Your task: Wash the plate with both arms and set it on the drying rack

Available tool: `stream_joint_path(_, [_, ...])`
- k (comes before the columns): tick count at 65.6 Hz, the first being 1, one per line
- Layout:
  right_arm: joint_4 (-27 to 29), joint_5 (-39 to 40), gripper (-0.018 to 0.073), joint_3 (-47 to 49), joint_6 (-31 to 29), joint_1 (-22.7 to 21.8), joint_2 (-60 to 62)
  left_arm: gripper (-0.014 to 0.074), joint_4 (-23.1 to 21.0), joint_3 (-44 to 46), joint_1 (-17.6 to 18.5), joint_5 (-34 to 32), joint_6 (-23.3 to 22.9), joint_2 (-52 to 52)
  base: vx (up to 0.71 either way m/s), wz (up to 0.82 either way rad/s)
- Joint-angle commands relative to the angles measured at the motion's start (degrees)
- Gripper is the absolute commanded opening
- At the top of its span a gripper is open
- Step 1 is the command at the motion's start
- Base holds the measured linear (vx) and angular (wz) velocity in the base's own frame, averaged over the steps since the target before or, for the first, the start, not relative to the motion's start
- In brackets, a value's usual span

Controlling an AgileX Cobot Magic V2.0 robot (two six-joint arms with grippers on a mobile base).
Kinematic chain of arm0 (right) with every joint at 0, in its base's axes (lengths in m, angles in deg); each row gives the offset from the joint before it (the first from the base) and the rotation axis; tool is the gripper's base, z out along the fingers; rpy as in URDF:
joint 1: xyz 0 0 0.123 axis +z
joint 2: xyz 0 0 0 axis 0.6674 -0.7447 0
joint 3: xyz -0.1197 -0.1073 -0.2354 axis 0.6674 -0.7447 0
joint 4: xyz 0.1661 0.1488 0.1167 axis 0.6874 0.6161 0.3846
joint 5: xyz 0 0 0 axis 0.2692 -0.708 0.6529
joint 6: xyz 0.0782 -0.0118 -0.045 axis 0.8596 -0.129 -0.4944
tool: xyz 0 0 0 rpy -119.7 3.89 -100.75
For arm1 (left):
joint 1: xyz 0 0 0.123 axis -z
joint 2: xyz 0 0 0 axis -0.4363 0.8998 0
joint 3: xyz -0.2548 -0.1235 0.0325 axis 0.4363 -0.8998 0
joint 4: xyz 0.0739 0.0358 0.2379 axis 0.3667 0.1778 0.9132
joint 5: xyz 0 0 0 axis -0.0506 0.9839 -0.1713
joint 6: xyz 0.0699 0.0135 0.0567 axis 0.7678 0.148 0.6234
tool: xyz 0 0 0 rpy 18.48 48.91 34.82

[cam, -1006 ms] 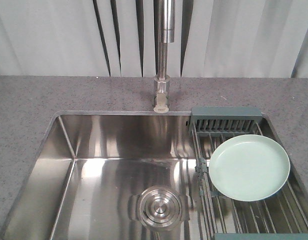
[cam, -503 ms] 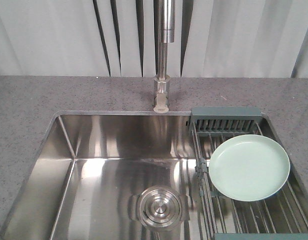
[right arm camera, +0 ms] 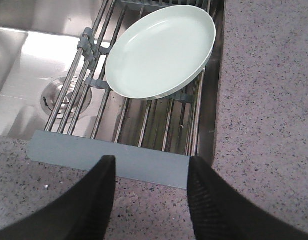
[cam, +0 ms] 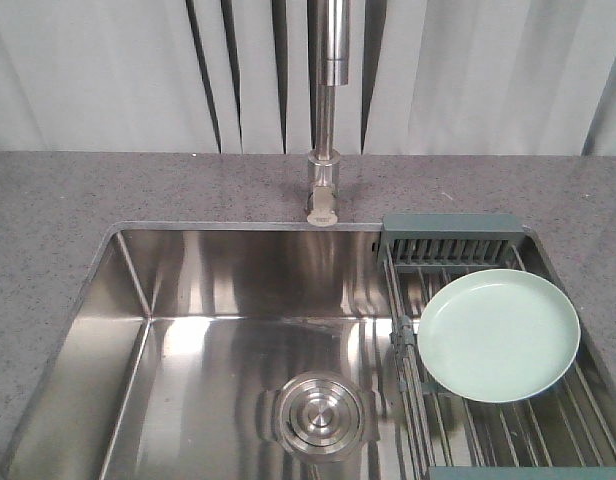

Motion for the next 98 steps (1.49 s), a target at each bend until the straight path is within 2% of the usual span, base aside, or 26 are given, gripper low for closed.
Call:
stream_joint_path(1, [-0.3,3.3,0.0337,1.2,-0.2,0.0,-0.6,0.0468,-3.4,5.1,-0.1,-2.4,3.3,4.0,0.0,0.0])
stream_joint_path(9, [-0.3,3.3,0.0332,1.2,-0.2,0.0,-0.6,0.0468,-8.2,9.3,-0.1,-1.5,7.8,8.9,0.0,0.0])
stream_joint_path(19, [-0.3,3.3,0.0329,1.2,-0.2,0.0,-0.6,0.0468,-15.3,12.9,-0.1,-1.7,16.3,14.5,0.0,0.0])
stream_joint_path(30, [-0.3,3.3,0.0329,1.2,-0.2,0.0,-0.6,0.0468,-26.4,15.2,-0.1,-2.2,29.6,20.1,0.0,0.0])
stream_joint_path(42, [-0.3,3.3,0.0329,1.2,-0.2,0.0,-0.6,0.0468,-41.1,17.1,0.0,-1.6,47.2,26.4,0.0,0.0])
stream_joint_path(51, [-0.3,3.3,0.0329,1.2,-0.2,0.0,-0.6,0.0457,-49.1,19.0,0.0,-1.1,57.7,31.1,0.0,0.0])
stream_joint_path(56, [-0.3,3.3,0.0329,1.2,-0.2,0.0,-0.6,0.0412,-52.6,20.3,0.0,-0.4,62.1,33.9,0.0,0.0])
stream_joint_path(62, [-0.3,3.2,0.0329,1.2,-0.2,0.0,-0.6,0.0311,-55.1,22.0,0.0,0.2,64.9,37.2,0.0,0.0])
stream_joint_path(78, [-0.3,3.3,0.0329,1.2,-0.2,0.0,-0.6,-0.0003,-56.6,27.1,0.1,3.4,68.7,44.8,0.0,0.0])
stream_joint_path(89, [-0.3,3.3,0.0329,1.2,-0.2,0.0,-0.6,-0.0008,-62.3,29.5,0.3,6.7,74.8,49.2,0.0,0.0])
stream_joint_path(98, [-0.3,3.3,0.0329,1.2,-0.2,0.0,-0.6,-0.0008,-68.3,29.5,2.3,7.6,85.8,52.3,0.0,0.0])
